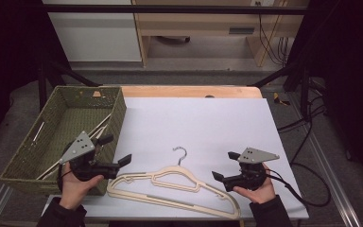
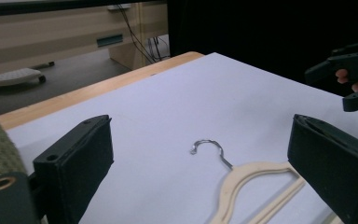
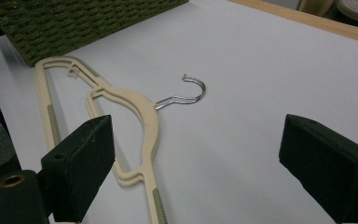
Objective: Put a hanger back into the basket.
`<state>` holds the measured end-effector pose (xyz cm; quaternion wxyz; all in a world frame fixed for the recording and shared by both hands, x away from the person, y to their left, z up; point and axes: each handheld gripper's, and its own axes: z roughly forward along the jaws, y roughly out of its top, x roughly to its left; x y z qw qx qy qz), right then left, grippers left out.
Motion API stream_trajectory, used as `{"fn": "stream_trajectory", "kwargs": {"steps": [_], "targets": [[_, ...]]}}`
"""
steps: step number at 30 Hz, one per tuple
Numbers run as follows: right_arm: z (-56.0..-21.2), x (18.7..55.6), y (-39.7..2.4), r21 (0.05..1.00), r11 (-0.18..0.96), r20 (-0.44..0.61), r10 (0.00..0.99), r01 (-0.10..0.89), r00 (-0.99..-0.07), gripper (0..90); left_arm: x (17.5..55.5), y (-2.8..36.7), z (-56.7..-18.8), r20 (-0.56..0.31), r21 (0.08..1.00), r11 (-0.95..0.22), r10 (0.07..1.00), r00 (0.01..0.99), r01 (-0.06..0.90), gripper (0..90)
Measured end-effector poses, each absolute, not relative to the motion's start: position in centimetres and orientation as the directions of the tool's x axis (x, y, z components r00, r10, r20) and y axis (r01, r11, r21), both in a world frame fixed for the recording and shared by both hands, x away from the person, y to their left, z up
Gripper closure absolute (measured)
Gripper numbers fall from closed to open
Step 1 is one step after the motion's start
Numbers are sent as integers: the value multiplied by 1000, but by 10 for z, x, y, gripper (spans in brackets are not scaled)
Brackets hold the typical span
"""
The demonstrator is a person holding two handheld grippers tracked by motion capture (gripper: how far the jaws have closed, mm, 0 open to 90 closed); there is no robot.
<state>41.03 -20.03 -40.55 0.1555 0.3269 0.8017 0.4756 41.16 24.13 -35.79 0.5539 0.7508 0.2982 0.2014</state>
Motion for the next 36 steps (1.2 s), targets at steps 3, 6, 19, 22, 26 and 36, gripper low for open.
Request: {"fn": "stream_trajectory", "kwargs": {"steps": [3,6,19,22,26,36], "targets": [[-407,410,-199,854,349,61,670,387,-740,105,411,235,-366,-43,949,-205,666,745,238,70],[-410,411,-197,843,367,58,665,394,-745,105,410,229,-374,-38,940,-228,665,746,252,69],[-426,415,-184,786,442,68,633,432,-771,130,411,215,-397,-47,913,-287,634,772,291,69],[-431,416,-180,771,465,65,623,436,-780,142,412,214,-401,-54,908,-290,635,771,302,69],[-436,417,-177,753,493,67,601,436,-796,180,413,212,-405,-58,902,-299,631,774,311,70],[-451,420,-167,700,561,77,555,442,-828,374,417,206,-416,-60,884,-328,628,776,334,69]]}}
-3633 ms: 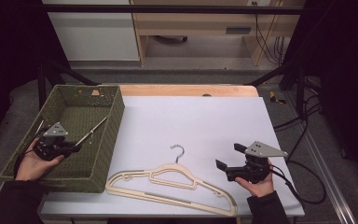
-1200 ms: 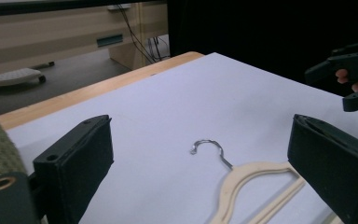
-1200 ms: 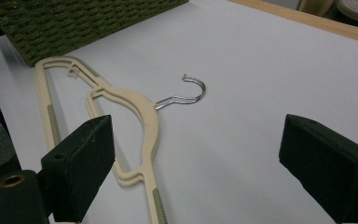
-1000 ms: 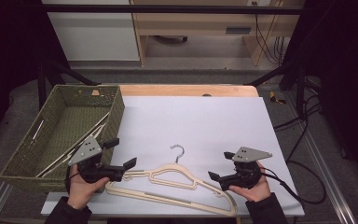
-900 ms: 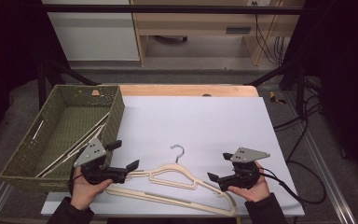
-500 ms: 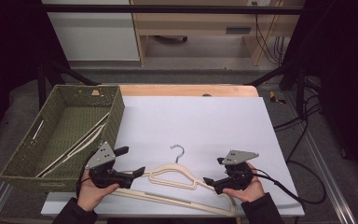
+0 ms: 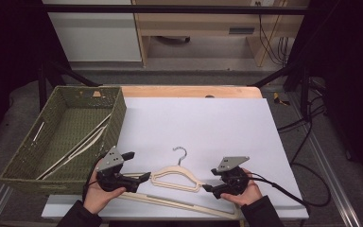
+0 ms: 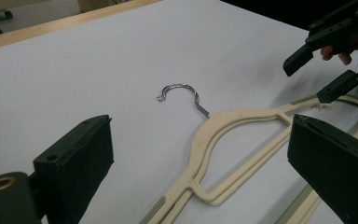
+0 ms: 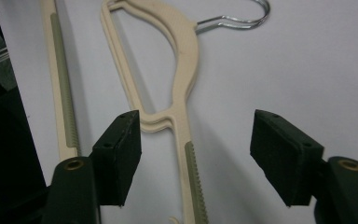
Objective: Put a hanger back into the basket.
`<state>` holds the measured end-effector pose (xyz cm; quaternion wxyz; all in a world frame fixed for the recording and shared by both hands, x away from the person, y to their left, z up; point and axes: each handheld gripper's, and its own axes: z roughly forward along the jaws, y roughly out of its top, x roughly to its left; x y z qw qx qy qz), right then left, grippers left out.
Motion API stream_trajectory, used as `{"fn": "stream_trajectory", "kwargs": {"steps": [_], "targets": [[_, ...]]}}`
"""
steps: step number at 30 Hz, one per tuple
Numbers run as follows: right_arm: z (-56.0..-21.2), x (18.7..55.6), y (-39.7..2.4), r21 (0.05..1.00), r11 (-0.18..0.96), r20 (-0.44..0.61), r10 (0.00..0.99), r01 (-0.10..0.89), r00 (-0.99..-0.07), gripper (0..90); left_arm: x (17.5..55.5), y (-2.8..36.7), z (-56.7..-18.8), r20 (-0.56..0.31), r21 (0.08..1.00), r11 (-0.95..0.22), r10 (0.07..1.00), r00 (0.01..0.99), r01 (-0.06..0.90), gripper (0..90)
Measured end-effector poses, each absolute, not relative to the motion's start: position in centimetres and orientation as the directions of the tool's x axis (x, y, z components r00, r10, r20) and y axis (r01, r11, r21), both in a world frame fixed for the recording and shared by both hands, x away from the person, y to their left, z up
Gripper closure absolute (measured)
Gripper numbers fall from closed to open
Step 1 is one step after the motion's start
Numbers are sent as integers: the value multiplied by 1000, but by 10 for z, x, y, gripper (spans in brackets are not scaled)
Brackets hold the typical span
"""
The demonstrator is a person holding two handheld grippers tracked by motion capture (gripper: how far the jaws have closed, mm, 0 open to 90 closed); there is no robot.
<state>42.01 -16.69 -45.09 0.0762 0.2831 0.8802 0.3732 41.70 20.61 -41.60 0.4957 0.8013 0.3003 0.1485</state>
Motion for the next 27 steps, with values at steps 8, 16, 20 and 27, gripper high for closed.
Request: {"fn": "stream_trajectory", "kwargs": {"steps": [8,16,20,27], "targets": [[-463,420,-162,645,629,67,520,435,-851,514,418,202,-422,-59,871,-349,622,781,344,70],[-469,421,-159,615,673,50,487,411,-872,654,419,201,-424,-65,868,-351,621,781,351,72],[-469,421,-160,613,680,36,484,402,-874,696,420,199,-424,-64,866,-355,619,783,352,73],[-469,424,-162,610,688,47,464,393,-885,793,423,193,-428,-62,855,-375,611,789,358,73]]}}
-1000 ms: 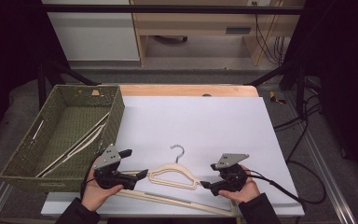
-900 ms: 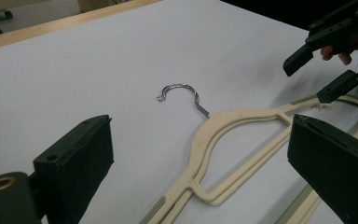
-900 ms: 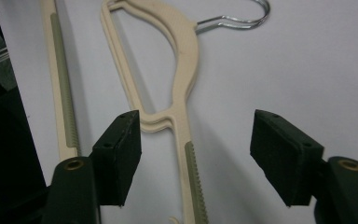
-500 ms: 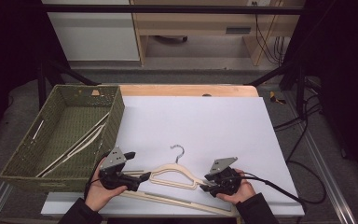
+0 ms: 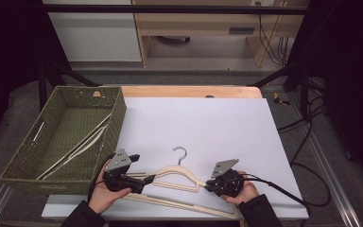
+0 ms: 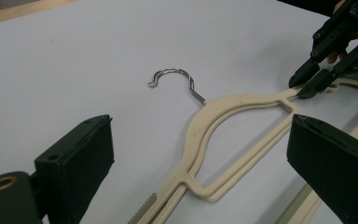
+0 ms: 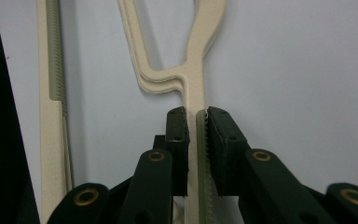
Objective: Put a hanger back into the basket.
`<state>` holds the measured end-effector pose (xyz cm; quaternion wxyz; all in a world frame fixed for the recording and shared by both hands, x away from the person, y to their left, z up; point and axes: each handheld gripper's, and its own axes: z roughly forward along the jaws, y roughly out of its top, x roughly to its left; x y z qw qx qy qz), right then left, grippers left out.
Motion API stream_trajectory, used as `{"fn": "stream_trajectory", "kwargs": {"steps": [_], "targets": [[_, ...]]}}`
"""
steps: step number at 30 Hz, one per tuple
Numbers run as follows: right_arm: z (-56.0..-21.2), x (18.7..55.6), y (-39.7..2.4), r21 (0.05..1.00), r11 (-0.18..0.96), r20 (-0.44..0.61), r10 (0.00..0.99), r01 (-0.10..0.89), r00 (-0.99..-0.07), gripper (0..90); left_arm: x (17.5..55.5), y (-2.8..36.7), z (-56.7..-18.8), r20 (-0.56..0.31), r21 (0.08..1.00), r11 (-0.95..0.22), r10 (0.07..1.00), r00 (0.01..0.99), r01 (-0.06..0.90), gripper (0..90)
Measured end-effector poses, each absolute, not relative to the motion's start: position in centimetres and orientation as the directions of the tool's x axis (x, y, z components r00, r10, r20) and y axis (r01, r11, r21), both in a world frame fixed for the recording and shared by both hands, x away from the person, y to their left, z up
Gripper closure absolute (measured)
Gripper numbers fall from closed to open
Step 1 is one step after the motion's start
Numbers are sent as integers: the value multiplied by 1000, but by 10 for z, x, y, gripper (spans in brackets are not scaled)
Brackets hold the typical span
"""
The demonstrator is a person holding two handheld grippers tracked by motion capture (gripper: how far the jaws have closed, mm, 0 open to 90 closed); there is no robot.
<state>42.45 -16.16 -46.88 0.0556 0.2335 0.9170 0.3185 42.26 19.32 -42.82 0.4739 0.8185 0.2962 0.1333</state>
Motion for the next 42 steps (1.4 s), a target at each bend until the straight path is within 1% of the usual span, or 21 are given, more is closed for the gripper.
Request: {"fn": "stream_trajectory", "kwargs": {"steps": [3,7,12,18,21,23,30,37,42], "targets": [[-468,425,-162,611,690,42,460,387,-887,795,424,190,-430,-62,850,-385,607,792,361,74],[-465,424,-163,616,682,63,457,394,-887,796,427,185,-431,-59,841,-401,601,797,364,78],[-464,424,-163,611,688,51,458,391,-887,795,431,179,-432,-50,827,-426,593,804,366,82],[-462,424,-165,615,687,61,448,388,-892,795,433,179,-433,-58,823,-426,596,801,376,84],[-461,424,-165,615,683,57,459,393,-887,793,433,179,-433,-60,822,-426,596,801,378,85],[-461,425,-165,628,676,55,454,384,-889,796,433,179,-434,-58,819,-430,595,802,379,85],[-460,424,-165,619,674,78,458,403,-885,800,431,178,-436,-60,818,-432,594,803,381,84],[-452,422,-168,655,653,60,457,380,-888,802,433,173,-439,-55,805,-453,584,810,382,92],[-444,420,-168,664,654,35,456,362,-889,802,441,163,-438,-51,796,-469,577,815,382,121]]}}
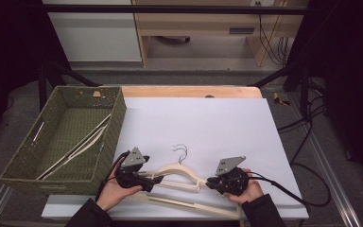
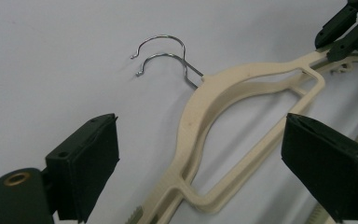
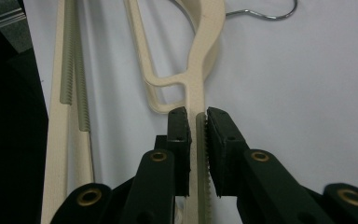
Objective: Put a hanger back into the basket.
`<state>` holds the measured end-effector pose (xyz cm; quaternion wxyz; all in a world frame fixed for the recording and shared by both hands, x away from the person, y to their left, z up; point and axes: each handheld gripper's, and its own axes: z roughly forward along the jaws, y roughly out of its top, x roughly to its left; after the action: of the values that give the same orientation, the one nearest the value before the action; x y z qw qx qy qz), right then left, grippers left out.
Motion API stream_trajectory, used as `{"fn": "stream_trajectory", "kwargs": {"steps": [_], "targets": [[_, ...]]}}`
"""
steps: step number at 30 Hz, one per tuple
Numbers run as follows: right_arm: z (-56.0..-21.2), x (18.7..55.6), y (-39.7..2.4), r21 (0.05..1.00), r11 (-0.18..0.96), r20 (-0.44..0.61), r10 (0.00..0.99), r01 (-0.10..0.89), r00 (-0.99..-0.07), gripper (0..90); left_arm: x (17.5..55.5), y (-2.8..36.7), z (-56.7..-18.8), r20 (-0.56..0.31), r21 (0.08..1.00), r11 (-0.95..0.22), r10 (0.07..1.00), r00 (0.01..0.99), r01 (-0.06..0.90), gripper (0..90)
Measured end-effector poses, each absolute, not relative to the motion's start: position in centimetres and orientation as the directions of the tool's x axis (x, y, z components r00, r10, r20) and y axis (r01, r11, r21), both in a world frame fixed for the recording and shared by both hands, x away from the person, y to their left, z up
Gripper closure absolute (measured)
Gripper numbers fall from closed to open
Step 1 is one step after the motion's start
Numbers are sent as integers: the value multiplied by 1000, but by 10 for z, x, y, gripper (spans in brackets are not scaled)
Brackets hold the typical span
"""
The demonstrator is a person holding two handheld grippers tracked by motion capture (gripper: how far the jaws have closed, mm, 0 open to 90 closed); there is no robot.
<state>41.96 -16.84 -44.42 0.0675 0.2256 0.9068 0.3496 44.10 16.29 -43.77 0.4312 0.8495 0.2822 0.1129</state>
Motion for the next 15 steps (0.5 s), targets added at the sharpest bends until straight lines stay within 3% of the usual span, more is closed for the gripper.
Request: {"fn": "stream_trajectory", "kwargs": {"steps": [9,15], "targets": [[-434,415,-169,681,649,12,454,340,-891,802,462,134,-449,-29,719,-569,549,835,399,272],[-430,414,-170,682,652,0,453,331,-891,802,471,131,-459,-45,674,-604,543,839,427,467]]}}
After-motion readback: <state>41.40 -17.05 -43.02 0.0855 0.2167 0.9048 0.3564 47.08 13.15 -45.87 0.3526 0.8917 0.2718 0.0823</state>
